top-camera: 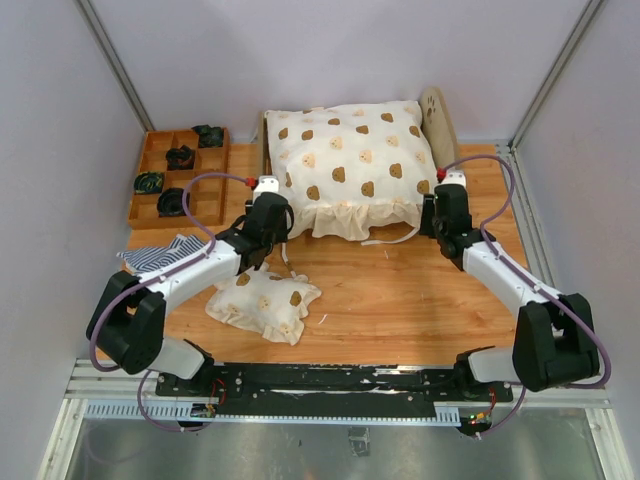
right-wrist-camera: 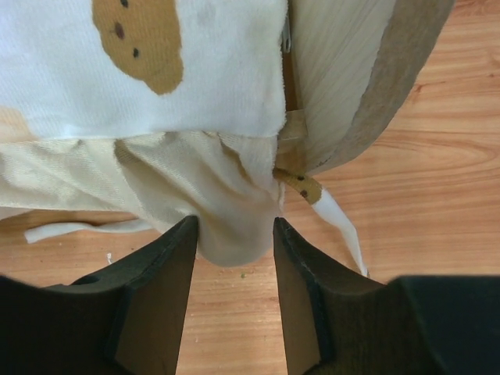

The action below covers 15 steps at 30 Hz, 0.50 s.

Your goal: Set up the pet bed

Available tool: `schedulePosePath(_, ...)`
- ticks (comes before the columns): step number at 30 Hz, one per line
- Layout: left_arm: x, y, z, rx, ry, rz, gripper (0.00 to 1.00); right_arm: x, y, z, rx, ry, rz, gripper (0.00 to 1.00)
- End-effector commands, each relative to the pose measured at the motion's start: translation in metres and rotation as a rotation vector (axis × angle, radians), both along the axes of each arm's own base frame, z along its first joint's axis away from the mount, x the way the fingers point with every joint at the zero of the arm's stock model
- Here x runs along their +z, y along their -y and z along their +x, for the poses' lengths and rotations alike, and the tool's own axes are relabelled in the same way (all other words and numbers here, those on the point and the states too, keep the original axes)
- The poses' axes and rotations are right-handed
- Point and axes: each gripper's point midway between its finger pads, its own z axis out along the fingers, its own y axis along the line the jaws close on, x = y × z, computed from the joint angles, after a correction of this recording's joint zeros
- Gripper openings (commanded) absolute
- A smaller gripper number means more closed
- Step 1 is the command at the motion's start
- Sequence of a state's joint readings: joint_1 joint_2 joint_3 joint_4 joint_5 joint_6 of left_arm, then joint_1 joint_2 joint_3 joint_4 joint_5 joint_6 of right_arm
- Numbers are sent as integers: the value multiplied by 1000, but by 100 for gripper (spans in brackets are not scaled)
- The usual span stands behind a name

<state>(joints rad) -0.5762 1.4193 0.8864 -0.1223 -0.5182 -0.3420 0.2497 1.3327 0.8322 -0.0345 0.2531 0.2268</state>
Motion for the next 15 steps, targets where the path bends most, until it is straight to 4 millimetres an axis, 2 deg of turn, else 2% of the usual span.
schedulePosePath(1, 5, -11, 7, 37, 29, 46, 38, -13, 13, 1, -46, -4, -2, 35)
schedulePosePath(3, 5, -12, 5, 39, 25, 47, 19, -15, 23, 0, -70, -8, -13, 13)
schedulePosePath(4, 4, -15, 3, 52, 25, 48, 12, -14, 28, 0, -83, -4, -14, 2)
schedulePosePath(7, 4, -24, -4, 88, 40, 22, 1, -12, 31, -2, -84, 26, 10, 0)
schedulePosePath(10, -5, -31, -10, 96, 42, -29, 0, -15, 30, -7, -80, 42, 28, 0)
schedulePosePath(15, -17, -36, -14, 126, 3, -65, 0, -23, 42, -15, -136, 30, -6, 0)
